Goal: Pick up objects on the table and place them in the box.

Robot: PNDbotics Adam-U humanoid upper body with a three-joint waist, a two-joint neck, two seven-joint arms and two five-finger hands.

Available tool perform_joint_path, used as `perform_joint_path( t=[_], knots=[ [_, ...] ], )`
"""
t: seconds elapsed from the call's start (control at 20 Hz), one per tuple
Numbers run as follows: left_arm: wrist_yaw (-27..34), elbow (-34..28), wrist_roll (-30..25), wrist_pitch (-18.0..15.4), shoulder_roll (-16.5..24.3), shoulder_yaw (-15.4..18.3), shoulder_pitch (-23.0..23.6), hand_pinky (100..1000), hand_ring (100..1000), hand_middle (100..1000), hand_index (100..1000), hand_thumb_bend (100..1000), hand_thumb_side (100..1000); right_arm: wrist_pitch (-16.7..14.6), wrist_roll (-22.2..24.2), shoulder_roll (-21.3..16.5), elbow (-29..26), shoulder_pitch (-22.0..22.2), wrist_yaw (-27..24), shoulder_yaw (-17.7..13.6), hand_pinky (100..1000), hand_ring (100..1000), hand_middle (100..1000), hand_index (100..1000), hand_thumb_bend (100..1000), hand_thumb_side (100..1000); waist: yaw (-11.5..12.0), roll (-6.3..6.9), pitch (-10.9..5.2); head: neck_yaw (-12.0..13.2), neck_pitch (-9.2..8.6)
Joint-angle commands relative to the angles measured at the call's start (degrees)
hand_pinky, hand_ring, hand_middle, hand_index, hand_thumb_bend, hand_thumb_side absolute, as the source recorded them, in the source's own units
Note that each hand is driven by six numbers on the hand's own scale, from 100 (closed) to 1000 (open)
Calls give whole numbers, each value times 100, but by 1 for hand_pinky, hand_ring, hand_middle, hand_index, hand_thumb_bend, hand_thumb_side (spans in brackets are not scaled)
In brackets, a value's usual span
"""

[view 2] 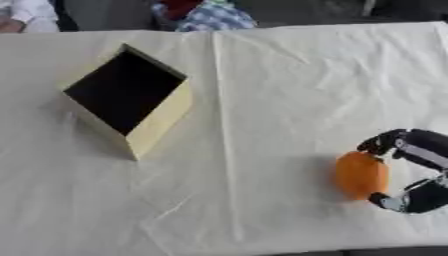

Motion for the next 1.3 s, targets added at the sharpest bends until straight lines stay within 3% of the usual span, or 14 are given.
perform_joint_path(
  t=[0.05, 0.25, 0.4, 0.55, 0.85, 1.05, 1.3],
  knots=[
    [-11, -110, -23, 10, 35, 6, -73, 703, 773, 784, 724, 100, 785, 238, 6, -196, -85, -64, 172, 22, 718, 766, 626, 855, 448, 142, 12, -12, -49, -23, -40],
    [-12, -110, -31, 16, 20, 4, -79, 703, 774, 785, 724, 100, 784, 590, -61, -211, -85, -121, 516, 96, 612, 666, 528, 789, 452, 100, 25, -11, -39, -36, -44],
    [-12, -110, -34, 17, 13, 6, -79, 703, 774, 785, 724, 100, 784, 658, -243, -231, -85, -183, 962, 151, 594, 629, 497, 734, 454, 100, 32, -7, -36, -44, -54],
    [-12, -110, -45, 22, 5, 5, -79, 703, 774, 785, 724, 100, 784, 550, -532, -194, -85, -191, 1266, 221, 555, 606, 478, 684, 307, 100, 35, -4, -30, -48, -52],
    [-8, -110, -68, 39, -10, 7, -76, 704, 774, 785, 724, 100, 781, 378, -1126, -125, -85, -232, 864, 310, 417, 569, 447, 650, 108, 100, 37, -6, -25, -61, -39],
    [-6, -110, -74, 45, -13, 10, -76, 704, 774, 785, 725, 100, 779, 301, -1353, -158, -85, -305, 659, 282, 356, 539, 422, 611, 112, 100, 37, -15, -38, -68, -45],
    [-1, -110, -68, 45, -10, 19, -72, 704, 775, 786, 726, 100, 776, 202, -1536, -206, -85, -464, 643, 185, 323, 532, 457, 616, 110, 100, 45, -23, -55, -61, -48]
  ],
)
